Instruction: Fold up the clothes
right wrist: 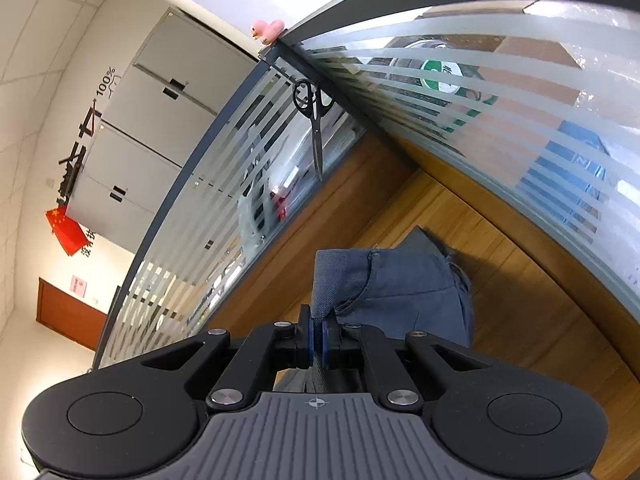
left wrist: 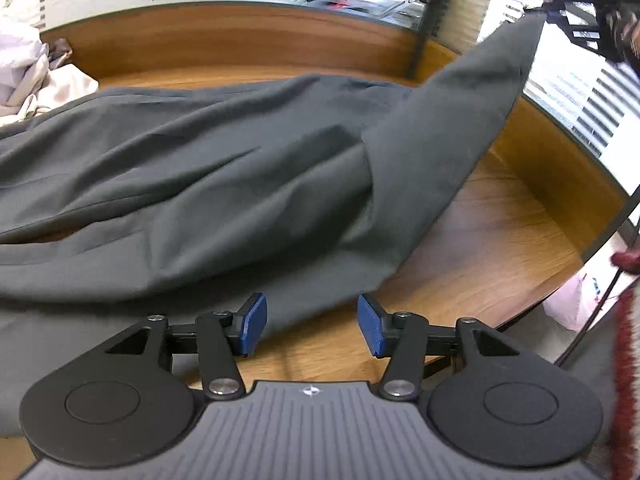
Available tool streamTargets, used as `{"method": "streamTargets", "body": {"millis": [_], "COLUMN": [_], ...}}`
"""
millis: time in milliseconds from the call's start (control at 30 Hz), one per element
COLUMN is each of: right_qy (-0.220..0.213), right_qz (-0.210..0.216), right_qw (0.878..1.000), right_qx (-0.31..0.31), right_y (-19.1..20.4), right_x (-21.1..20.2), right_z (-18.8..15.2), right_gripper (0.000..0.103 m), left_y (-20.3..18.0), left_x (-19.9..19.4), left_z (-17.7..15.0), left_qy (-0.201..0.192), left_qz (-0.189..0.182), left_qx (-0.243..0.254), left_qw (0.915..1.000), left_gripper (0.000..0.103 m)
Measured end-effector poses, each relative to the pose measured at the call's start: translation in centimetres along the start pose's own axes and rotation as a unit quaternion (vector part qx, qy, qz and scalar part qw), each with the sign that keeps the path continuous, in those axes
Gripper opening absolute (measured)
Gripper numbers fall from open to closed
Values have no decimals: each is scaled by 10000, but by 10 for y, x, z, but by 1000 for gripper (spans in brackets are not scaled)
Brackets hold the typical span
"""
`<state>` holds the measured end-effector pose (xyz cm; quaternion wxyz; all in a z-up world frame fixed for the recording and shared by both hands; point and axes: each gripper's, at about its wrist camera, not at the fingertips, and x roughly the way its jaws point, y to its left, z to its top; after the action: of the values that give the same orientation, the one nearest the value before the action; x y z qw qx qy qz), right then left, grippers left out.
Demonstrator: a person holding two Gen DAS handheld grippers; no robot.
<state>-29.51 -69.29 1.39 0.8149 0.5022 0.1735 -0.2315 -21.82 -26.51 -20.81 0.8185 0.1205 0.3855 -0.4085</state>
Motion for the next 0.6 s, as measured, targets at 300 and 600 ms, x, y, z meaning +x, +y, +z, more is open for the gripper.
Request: {"method": "streamTargets", "body": {"millis": [300,600], "right_qy": [-17,-115], "right_qz": [-30,-176], "right_qw": [10000,9996], "right_qx": [83,205], "right_y": [9,10], "right_x": [-8,-17], "right_z": [3,-2], "right_gripper": [6,6], "left_y": [-41,-26], "left_x": [39,24], "left_z": [5,-2], "left_qy": [-298,-433], "left_qz": [473,1112], "left_qx": [325,603], "left_qw": [9979,9910], "left_gripper": [63,12]}}
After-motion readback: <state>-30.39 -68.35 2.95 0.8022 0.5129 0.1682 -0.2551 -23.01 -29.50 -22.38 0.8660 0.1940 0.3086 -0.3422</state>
